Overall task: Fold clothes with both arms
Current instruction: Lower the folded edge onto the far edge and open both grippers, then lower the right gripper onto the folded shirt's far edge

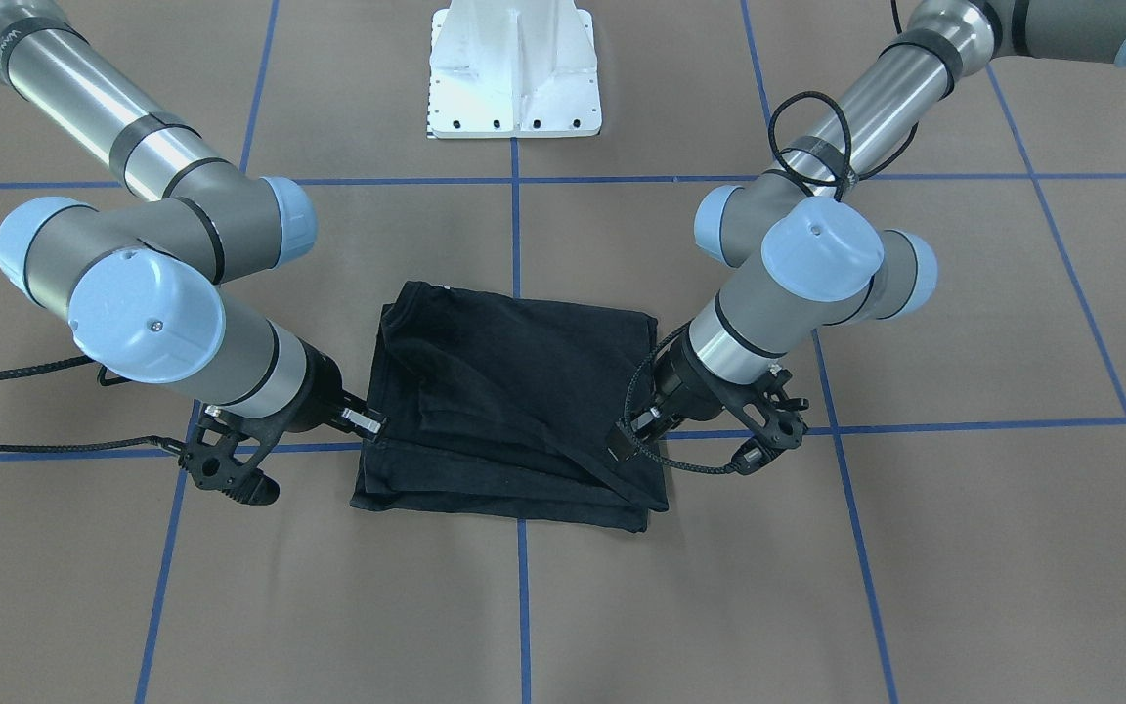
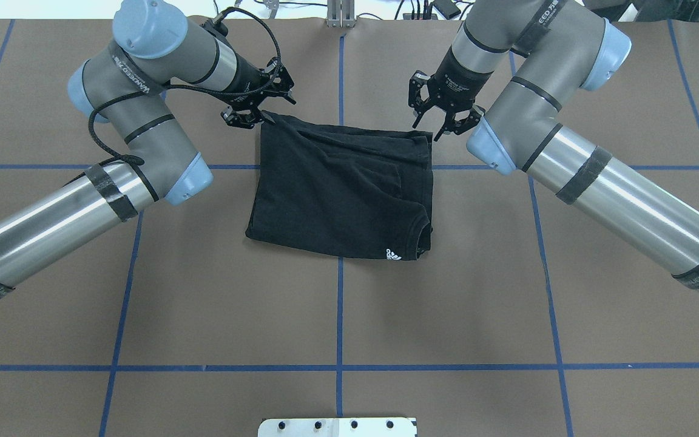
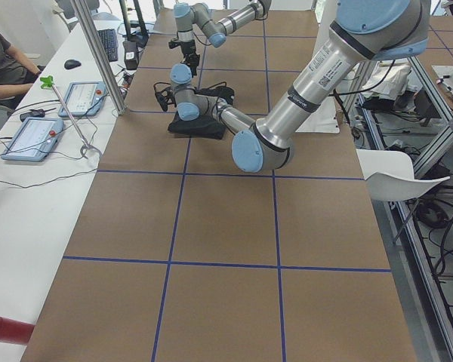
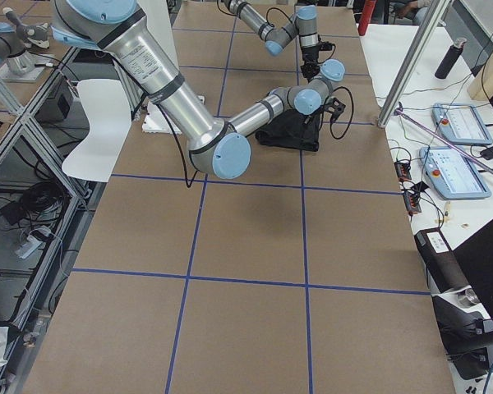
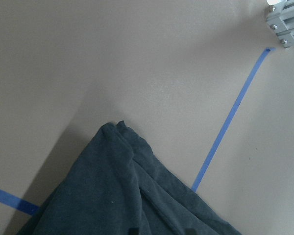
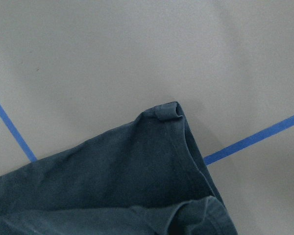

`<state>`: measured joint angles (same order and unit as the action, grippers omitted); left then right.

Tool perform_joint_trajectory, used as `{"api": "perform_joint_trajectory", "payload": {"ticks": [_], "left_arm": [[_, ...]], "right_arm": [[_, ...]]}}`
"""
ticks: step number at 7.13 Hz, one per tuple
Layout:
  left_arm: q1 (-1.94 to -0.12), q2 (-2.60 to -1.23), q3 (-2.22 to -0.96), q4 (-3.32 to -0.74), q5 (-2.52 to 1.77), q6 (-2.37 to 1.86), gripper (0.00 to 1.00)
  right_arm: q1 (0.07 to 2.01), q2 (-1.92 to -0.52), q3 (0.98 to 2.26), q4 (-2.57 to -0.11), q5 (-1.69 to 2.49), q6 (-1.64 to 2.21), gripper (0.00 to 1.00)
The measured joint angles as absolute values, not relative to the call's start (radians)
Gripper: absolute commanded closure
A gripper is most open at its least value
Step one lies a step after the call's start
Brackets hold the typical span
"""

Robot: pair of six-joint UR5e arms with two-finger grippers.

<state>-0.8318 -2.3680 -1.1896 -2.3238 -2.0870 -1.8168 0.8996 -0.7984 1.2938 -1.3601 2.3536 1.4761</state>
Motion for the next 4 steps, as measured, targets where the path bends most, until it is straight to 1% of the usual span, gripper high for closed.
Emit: {"api": "perform_joint_trajectory", "payload": {"ticks": [2, 4], "left_arm": [[-0.855, -2.371, -1.186, -2.319, -2.085, -1.817, 0.00], [-0.866, -2.365, -1.189, -2.318, -2.086, -1.812, 0.00]], "right_arm": [[0.905, -0.796, 1.297, -1.348, 2.338, 1.478, 0.00], [0.858, -0.790, 1.301, -1.268, 2.256, 1.465, 0.00]]}}
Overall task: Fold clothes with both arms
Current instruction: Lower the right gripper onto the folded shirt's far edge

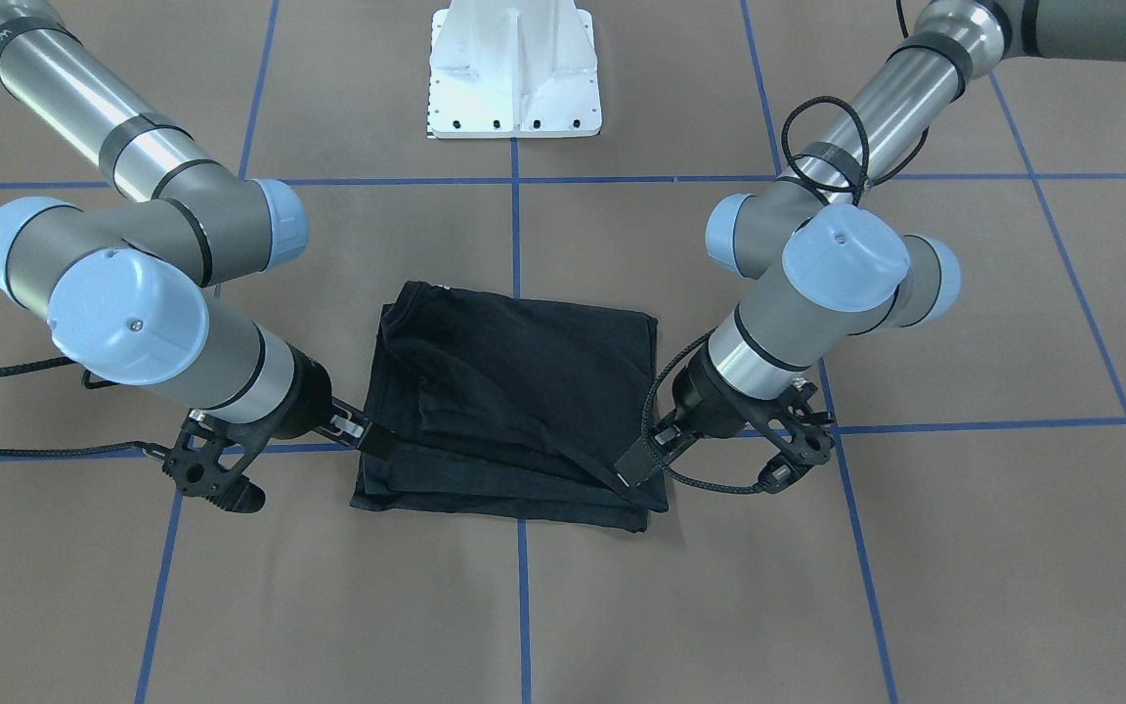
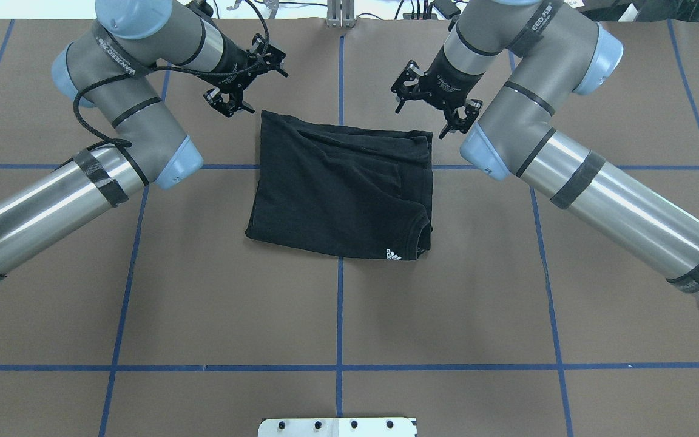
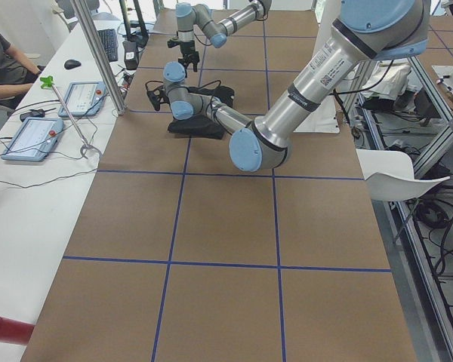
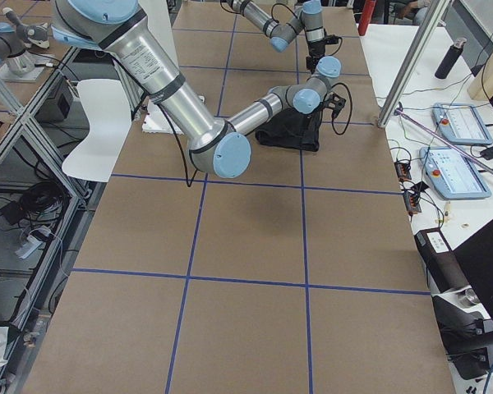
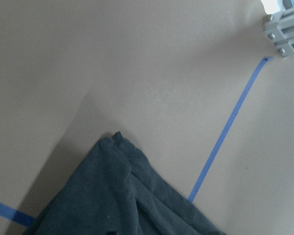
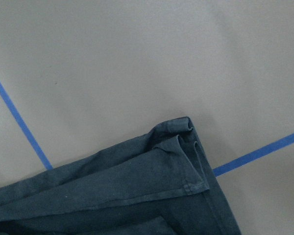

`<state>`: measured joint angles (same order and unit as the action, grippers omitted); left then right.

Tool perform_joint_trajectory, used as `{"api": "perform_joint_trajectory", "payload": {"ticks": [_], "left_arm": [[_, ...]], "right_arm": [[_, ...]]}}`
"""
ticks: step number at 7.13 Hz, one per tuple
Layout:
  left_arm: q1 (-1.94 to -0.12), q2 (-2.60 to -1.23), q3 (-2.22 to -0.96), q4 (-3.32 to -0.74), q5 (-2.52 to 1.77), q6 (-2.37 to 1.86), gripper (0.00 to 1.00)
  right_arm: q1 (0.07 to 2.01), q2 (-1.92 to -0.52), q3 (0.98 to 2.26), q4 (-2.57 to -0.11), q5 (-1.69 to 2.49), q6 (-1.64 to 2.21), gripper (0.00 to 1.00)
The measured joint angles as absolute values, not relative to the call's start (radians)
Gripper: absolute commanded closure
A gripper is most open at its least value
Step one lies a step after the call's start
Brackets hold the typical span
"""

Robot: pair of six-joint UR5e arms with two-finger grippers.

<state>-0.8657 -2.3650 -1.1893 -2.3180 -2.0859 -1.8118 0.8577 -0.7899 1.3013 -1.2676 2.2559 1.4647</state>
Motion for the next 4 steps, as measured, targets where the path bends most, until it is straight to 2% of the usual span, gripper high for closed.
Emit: {"api": "perform_joint_trajectory", "payload": {"ticks": [4], "left_arm": [[-0.868, -2.334, -1.192, -2.318, -2.095, -1.803, 0.00]], "right_arm": [[0.768, -0.772, 1.303, -1.228, 2.083, 1.064, 0.07]]}}
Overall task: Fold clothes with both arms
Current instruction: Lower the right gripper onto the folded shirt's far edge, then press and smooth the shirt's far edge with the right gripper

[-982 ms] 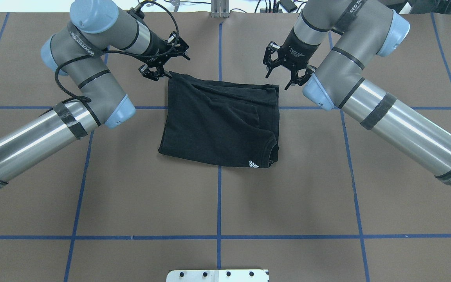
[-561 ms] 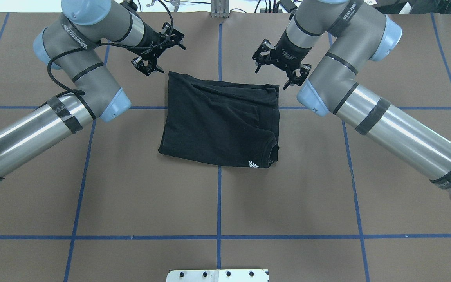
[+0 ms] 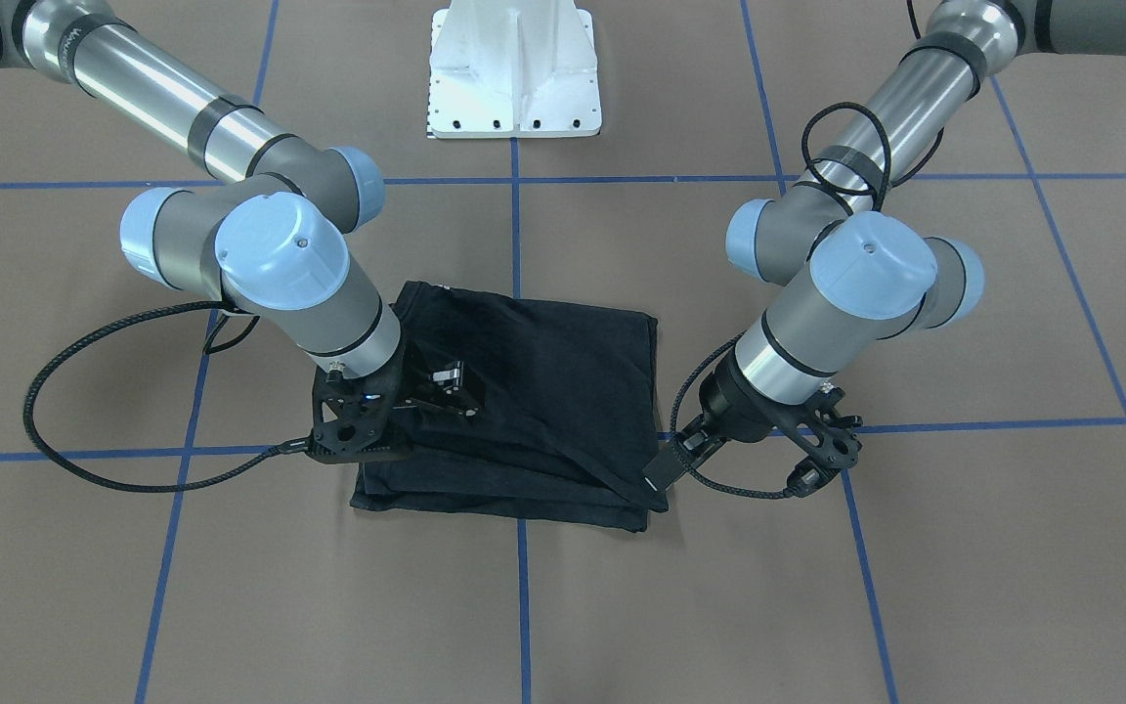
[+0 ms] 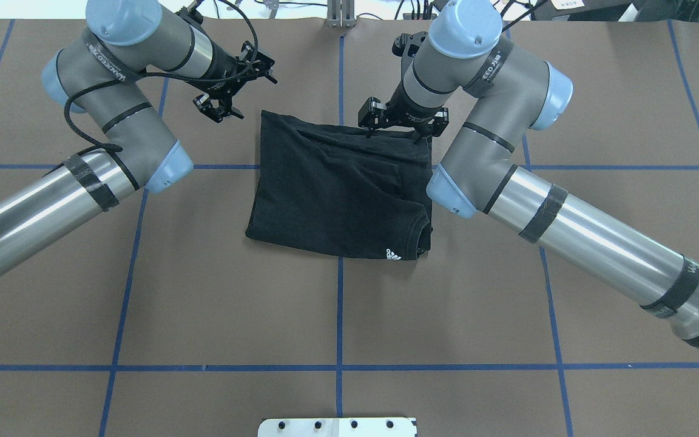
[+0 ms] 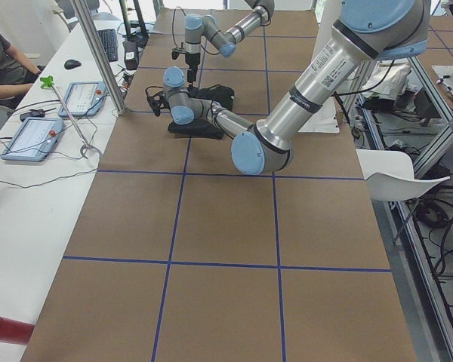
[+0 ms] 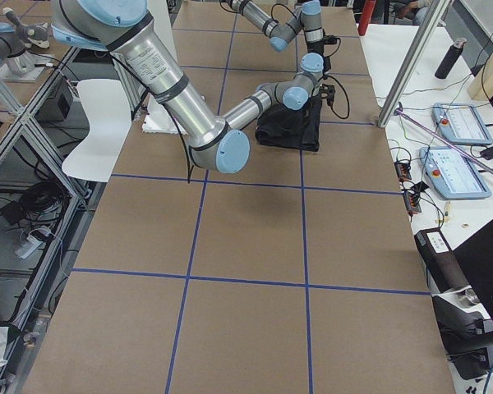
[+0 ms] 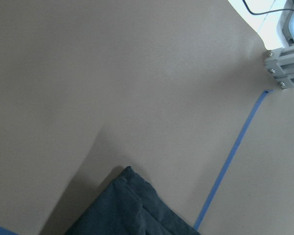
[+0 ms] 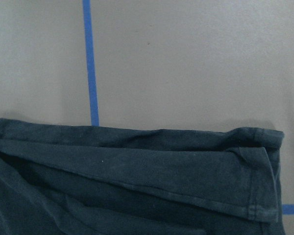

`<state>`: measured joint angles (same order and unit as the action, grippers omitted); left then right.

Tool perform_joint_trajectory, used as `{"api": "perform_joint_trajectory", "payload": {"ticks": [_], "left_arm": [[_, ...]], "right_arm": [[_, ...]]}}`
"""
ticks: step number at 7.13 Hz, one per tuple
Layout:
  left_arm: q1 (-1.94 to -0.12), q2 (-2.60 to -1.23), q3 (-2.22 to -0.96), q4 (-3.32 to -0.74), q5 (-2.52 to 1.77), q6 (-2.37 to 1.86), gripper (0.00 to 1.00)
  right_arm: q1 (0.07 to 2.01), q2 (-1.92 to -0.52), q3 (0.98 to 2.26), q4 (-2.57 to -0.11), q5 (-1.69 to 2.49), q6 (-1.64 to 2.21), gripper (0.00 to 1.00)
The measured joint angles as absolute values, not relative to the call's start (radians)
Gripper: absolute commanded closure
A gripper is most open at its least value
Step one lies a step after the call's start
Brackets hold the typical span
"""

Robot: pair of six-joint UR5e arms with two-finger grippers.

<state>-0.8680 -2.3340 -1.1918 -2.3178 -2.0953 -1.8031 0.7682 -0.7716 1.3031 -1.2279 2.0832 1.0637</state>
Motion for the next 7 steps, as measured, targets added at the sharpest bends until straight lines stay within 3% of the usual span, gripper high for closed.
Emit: {"api": "perform_joint_trajectory", "payload": {"ticks": [1, 2, 3, 7], "left_arm": [[-0.869, -2.329, -1.192, -2.318, -2.098, -1.803, 0.00], [-0.869, -2.327, -1.192, -2.318, -2.099, -1.803, 0.00], [-0.869, -2.326, -1.192, -2.318, -2.100, -1.802, 0.00], [-0.870, -2.324, -1.192, -2.318, -2.100, -1.802, 0.00]], "right_arm": [[0.762, -0.776, 1.299, -1.227, 2.070, 0.964, 0.12], [0.756, -0.781, 1.297, -1.227, 2.068, 0.902, 0.29], [0.750, -0.788, 1.296, -1.226, 2.074, 0.875, 0.39], [0.724, -0.830, 1.299, -1.206, 2.078, 0.845, 0.41]]}}
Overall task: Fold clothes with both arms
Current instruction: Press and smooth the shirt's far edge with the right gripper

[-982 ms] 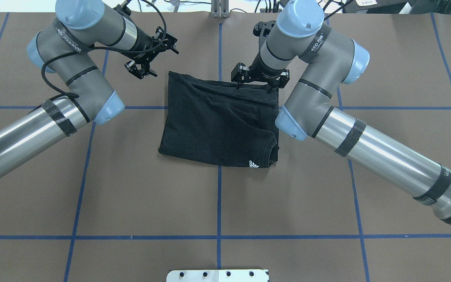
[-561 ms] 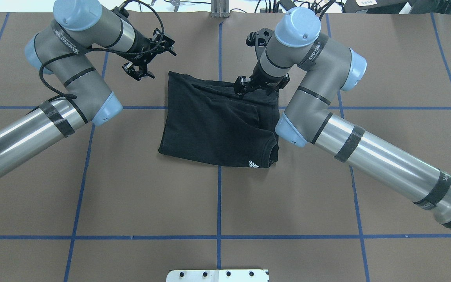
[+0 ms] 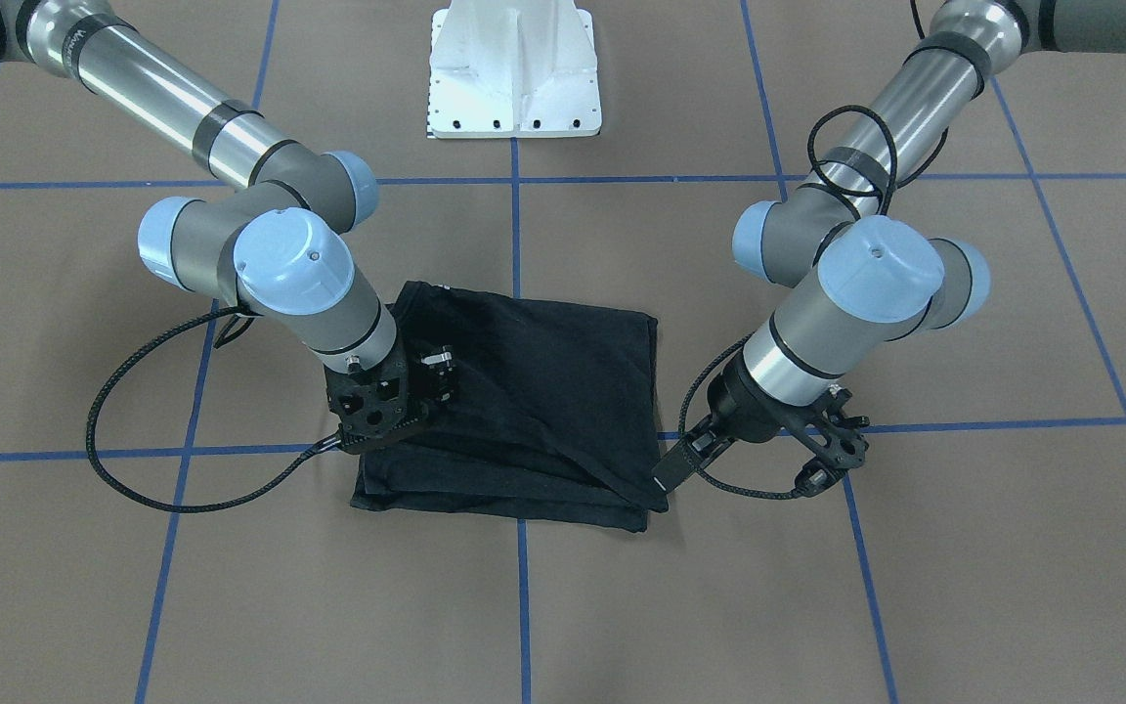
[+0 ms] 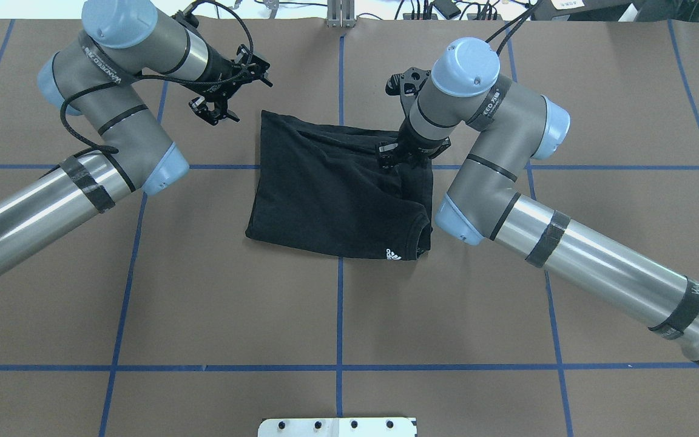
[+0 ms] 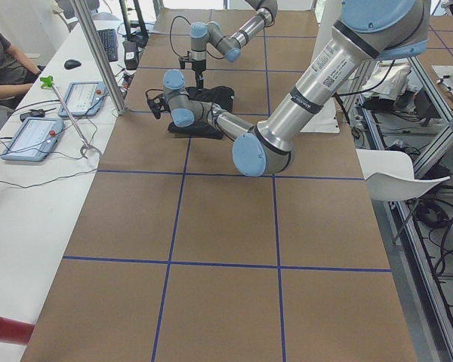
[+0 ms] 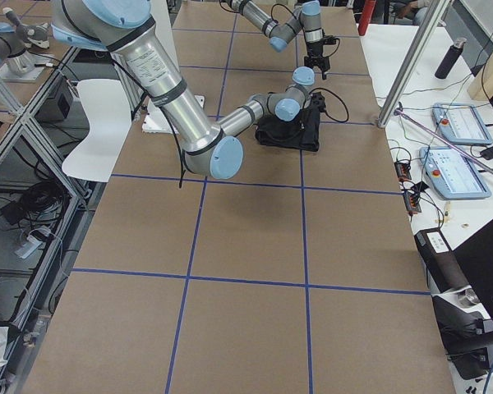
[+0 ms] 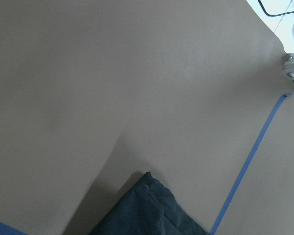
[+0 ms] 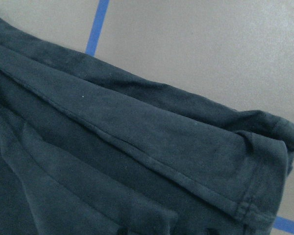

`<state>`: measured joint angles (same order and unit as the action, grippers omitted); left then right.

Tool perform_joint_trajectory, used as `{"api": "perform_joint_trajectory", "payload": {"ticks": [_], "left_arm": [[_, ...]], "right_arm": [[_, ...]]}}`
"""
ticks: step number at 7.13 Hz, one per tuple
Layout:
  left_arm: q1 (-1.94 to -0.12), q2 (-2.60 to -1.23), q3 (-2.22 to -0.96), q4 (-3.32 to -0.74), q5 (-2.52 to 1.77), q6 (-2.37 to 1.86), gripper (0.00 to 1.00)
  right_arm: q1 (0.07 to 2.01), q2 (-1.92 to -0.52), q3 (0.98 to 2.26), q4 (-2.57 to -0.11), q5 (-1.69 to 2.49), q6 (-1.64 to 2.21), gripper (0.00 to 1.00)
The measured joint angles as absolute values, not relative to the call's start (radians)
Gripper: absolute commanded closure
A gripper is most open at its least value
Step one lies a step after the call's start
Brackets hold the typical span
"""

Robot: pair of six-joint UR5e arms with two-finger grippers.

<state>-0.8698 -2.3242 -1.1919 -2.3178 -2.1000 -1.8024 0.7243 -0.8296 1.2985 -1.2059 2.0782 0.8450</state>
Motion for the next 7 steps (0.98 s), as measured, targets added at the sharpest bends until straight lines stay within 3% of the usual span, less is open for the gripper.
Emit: {"api": "perform_joint_trajectory", "payload": {"ticks": [5, 7], "left_arm": [[-0.869, -2.314, -1.192, -2.318, -2.100, -1.802, 0.00], [-0.869, -2.312, -1.192, -2.318, -2.100, -1.802, 0.00]], "right_arm": [[0.705, -0.828, 1.288, -1.206, 2.068, 0.842, 0.42], [0.699, -0.825, 1.279, -1.206, 2.065, 0.843, 0.46]]}}
